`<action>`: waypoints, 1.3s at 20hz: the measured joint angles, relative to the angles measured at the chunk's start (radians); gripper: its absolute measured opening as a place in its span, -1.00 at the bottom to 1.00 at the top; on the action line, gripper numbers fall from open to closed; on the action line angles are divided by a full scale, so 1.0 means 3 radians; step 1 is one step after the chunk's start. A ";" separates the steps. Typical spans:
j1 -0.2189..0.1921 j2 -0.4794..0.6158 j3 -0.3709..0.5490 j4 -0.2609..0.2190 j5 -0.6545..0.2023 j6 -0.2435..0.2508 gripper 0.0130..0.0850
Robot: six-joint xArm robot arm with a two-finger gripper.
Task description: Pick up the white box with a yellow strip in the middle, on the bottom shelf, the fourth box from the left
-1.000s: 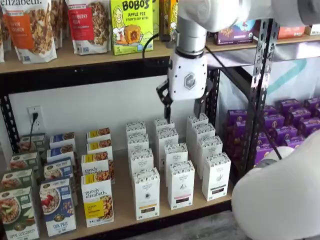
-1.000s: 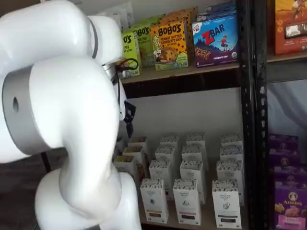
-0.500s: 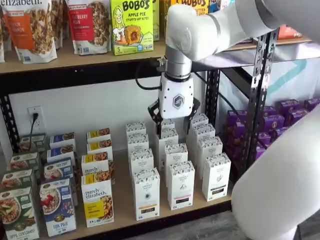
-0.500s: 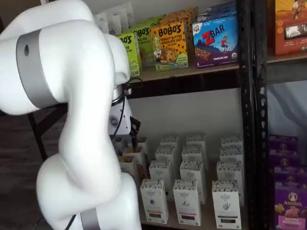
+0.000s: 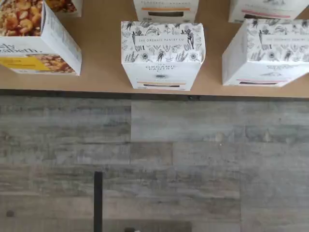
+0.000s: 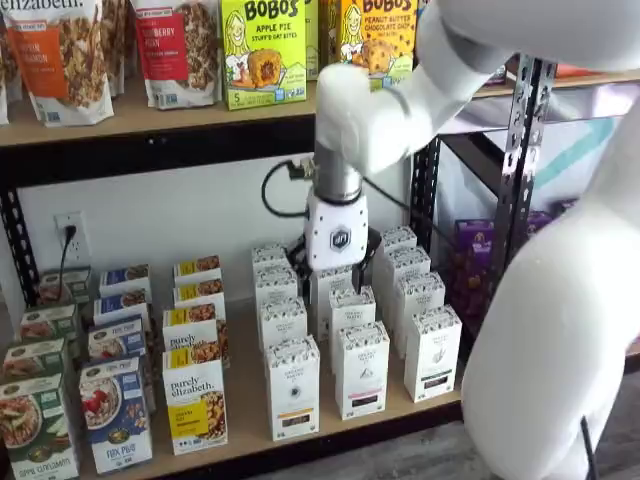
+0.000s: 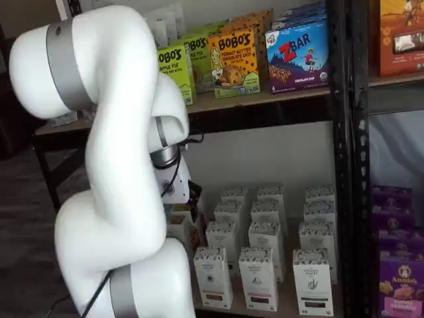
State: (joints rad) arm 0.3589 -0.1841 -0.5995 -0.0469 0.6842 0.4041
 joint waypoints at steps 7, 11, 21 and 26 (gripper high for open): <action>-0.0060 0.0625 -0.0188 0.0120 -0.0446 -0.0155 1.00; -0.0045 0.0919 -0.0277 0.0032 -0.0671 -0.0065 1.00; -0.0025 0.1540 -0.0608 0.0386 -0.0664 -0.0354 1.00; -0.0005 0.1863 -0.0799 0.0140 -0.0746 -0.0119 1.00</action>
State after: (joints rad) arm 0.3573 0.3747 -0.8393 -0.0050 0.4605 0.3684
